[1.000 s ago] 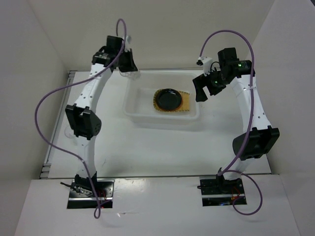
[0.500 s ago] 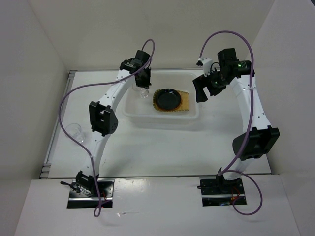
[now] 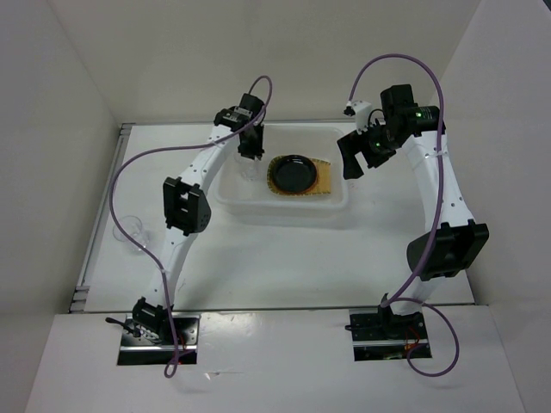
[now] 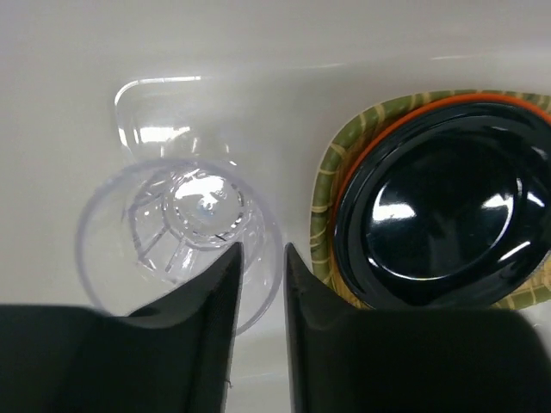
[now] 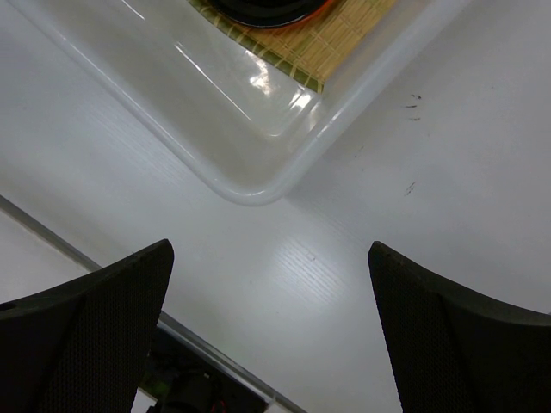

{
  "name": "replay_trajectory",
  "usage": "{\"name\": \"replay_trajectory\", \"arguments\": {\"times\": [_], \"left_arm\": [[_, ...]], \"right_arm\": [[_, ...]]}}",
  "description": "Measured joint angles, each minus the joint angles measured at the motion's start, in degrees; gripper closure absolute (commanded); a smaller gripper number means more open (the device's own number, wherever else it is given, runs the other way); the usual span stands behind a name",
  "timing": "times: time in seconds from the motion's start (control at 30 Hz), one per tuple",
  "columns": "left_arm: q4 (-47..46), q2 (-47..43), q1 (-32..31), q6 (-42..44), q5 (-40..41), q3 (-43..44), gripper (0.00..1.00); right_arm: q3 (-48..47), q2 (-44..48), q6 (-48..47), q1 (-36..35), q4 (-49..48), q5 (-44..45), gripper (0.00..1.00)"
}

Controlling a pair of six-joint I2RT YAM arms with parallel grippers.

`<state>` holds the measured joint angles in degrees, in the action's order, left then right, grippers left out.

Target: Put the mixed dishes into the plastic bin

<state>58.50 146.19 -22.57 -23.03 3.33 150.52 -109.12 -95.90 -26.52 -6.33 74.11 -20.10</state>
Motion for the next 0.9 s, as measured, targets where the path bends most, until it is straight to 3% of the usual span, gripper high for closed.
{"name": "replay_trajectory", "arguments": {"times": [0.03, 0.17, 0.4, 0.6, 0.7, 0.9], "left_arm": [[0.00, 0.00, 0.00, -0.13, -0.02, 0.79, 0.55], [0.28, 0.00, 0.00, -1.31, 0.31, 5.99, 0.36], [1.55, -1.40, 0.13, -2.89, 3.26, 23.78, 0.33], [8.66, -11.37, 4.96, -7.28, 5.03, 26.14, 0.33], [9.88, -23.04, 11.15, -10.88, 8.48, 10.51, 0.28], [5.38, -51.49, 23.89, -14.99, 13.31, -40.15, 0.28]], "right_arm": [[0.00, 0.00, 0.02, 0.00, 0.00, 0.00, 0.02], [0.00, 0.00, 0.00, 0.00, 0.00, -0.02, 0.02], [0.00, 0.00, 0.00, 0.00, 0.00, -0.11, 0.02], [0.00, 0.00, 0.02, 0.00, 0.00, -1.20, 0.02], [0.00, 0.00, 0.04, 0.00, -0.04, -2.32, 0.02], [0.50, 0.02, 0.04, 0.00, -0.31, -5.05, 0.02]]}}
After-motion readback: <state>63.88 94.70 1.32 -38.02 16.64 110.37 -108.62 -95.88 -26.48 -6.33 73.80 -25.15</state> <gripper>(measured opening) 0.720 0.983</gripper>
